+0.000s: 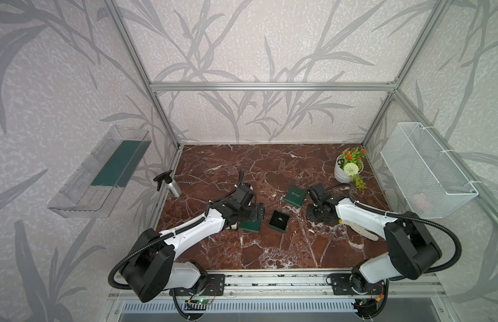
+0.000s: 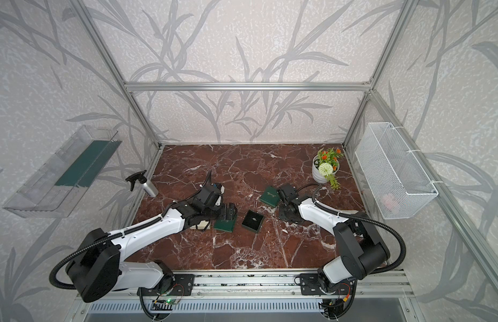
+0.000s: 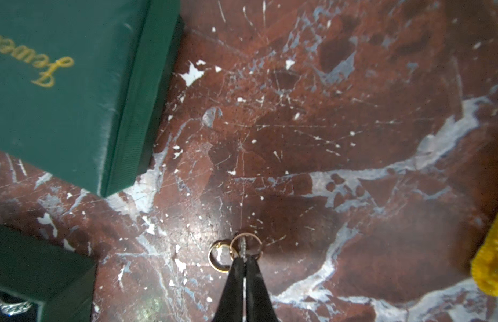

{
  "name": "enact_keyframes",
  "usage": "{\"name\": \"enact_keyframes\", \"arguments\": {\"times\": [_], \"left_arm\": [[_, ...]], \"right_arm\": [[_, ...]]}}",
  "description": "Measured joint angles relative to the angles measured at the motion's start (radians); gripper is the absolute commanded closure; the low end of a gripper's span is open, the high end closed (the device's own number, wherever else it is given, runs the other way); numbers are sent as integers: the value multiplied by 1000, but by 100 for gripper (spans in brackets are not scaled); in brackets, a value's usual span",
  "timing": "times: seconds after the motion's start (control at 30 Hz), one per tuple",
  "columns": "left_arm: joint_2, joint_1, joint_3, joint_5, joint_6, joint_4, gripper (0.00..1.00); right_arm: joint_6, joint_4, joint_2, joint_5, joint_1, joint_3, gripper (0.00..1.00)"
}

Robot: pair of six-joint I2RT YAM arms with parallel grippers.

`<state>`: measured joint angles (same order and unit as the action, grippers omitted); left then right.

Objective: Take the rings out of the lift-off lid box
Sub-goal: Place the ring at the center of the board, then take out the ring from the jewelry box.

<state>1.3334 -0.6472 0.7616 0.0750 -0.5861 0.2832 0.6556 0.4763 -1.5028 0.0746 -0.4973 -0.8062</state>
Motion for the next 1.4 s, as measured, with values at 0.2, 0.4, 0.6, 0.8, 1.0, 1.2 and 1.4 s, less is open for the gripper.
{"name": "enact_keyframes", "arguments": {"times": [0.2, 0.4, 0.6, 0.8, 1.0, 1.2, 1.4], "left_arm": [[-5, 0, 0, -6, 3, 0, 2], [-7, 0, 0, -15, 8, -1, 2], [-13, 0, -1, -16, 8, -2, 2], [-40, 0, -6, -19, 8, -5, 2], [-44, 0, -6, -21, 8, -4, 1], [-44, 0, -6, -21, 6, -4, 1], [-44, 0, -6, -22, 2, -3, 1]], "right_arm": [[-23, 10, 26, -25, -1, -18, 57], [-82, 2, 108, -48, -68, -30, 62], [-175, -20, 78, -45, -238, -121, 74], [-231, -32, -37, -32, -306, -201, 75], [-254, -30, -130, -29, -341, -227, 74], [-266, -31, -180, -22, -359, -255, 73], [-272, -31, -225, -4, -364, -277, 72]]}}
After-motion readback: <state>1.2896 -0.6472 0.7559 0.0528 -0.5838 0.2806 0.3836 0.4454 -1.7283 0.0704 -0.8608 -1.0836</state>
